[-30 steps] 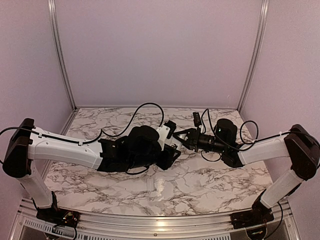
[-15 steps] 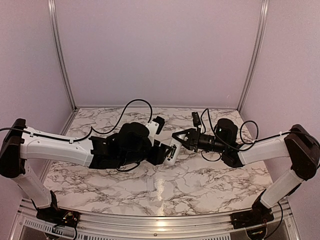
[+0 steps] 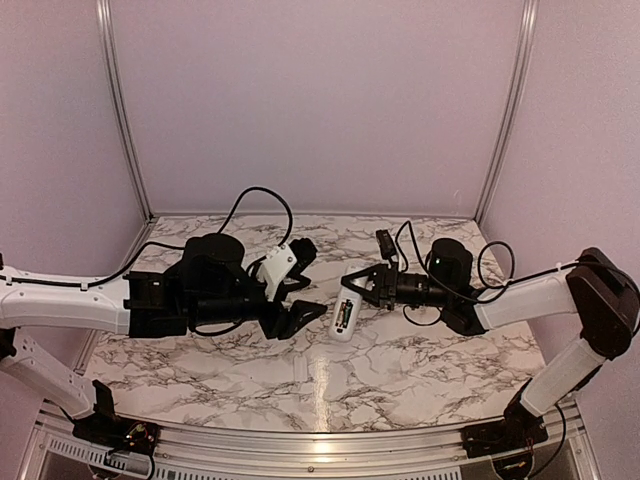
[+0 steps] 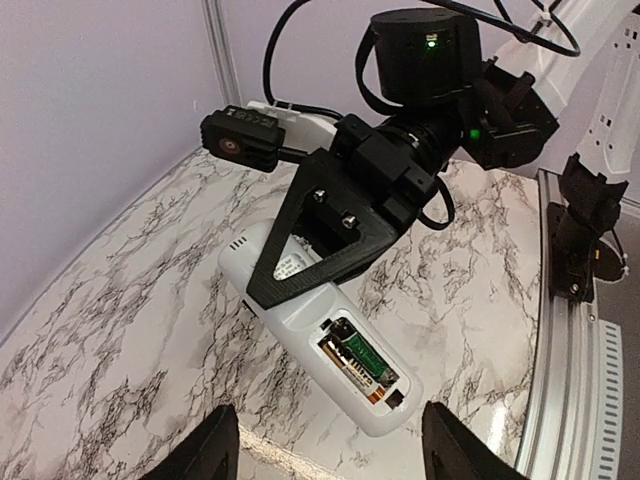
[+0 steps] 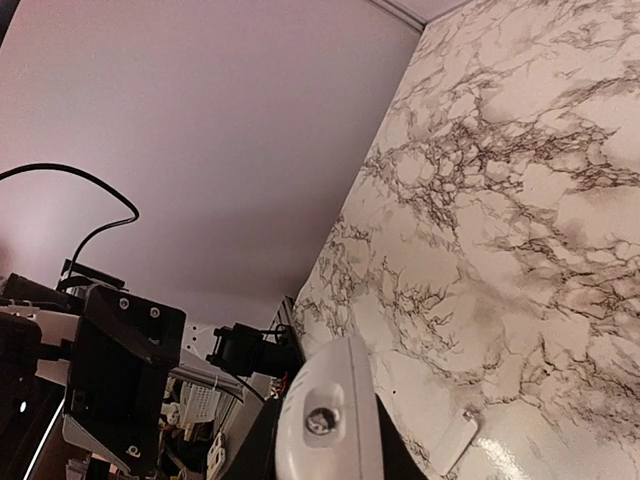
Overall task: Load the batteries into the remote control
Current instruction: Load the battery into the battery compartment.
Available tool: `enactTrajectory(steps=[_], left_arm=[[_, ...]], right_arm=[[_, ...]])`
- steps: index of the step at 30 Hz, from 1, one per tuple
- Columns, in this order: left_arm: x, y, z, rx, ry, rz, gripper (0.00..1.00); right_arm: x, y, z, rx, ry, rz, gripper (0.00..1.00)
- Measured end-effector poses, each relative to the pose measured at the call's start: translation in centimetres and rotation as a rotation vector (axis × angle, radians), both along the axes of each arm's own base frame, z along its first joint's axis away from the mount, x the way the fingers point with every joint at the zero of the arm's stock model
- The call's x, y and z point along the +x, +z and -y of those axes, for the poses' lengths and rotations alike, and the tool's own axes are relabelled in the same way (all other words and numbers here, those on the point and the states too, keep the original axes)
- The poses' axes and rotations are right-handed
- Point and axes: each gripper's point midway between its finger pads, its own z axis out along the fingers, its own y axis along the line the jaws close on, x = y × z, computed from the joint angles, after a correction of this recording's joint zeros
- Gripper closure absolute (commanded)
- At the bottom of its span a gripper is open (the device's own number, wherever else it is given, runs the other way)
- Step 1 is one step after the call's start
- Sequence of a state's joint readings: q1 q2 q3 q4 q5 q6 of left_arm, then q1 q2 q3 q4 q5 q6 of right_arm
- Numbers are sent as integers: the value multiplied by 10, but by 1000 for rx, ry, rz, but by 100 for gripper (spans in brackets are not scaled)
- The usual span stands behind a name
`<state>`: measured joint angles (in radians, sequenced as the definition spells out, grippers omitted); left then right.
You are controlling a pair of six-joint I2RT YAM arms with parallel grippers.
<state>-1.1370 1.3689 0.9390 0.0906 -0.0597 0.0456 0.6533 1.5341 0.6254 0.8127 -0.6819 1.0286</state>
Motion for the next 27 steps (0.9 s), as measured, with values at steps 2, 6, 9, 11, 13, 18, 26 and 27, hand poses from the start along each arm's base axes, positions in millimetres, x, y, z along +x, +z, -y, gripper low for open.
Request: enactTrajectory(steps=[2, 6, 9, 11, 13, 18, 26, 27], left_arm=[[-7, -1, 1, 39, -63, 49, 45], [-20, -17, 0, 142, -185, 133, 55], [-27, -27, -1, 192, -252, 169, 63], [-30, -30, 1, 207, -280, 189, 65], [-32, -36, 2, 226, -307, 200, 66], [-35, -57, 9, 289, -351, 203, 69], [-35, -65, 16, 314, -369, 205, 69], [-35, -63, 17, 312, -369, 207, 69]], right_arm=[[-5, -4, -2, -14, 23, -2, 100], [-17, -15, -8, -49, 77, -7, 100], [-24, -21, -11, -68, 105, -12, 100], [-27, -24, -12, -76, 118, -15, 100], [-31, -27, -14, -84, 131, -20, 100], [-35, -33, -18, -94, 150, -33, 100], [-35, -39, -21, -94, 158, -49, 100], [-36, -40, -22, -92, 162, -52, 100]])
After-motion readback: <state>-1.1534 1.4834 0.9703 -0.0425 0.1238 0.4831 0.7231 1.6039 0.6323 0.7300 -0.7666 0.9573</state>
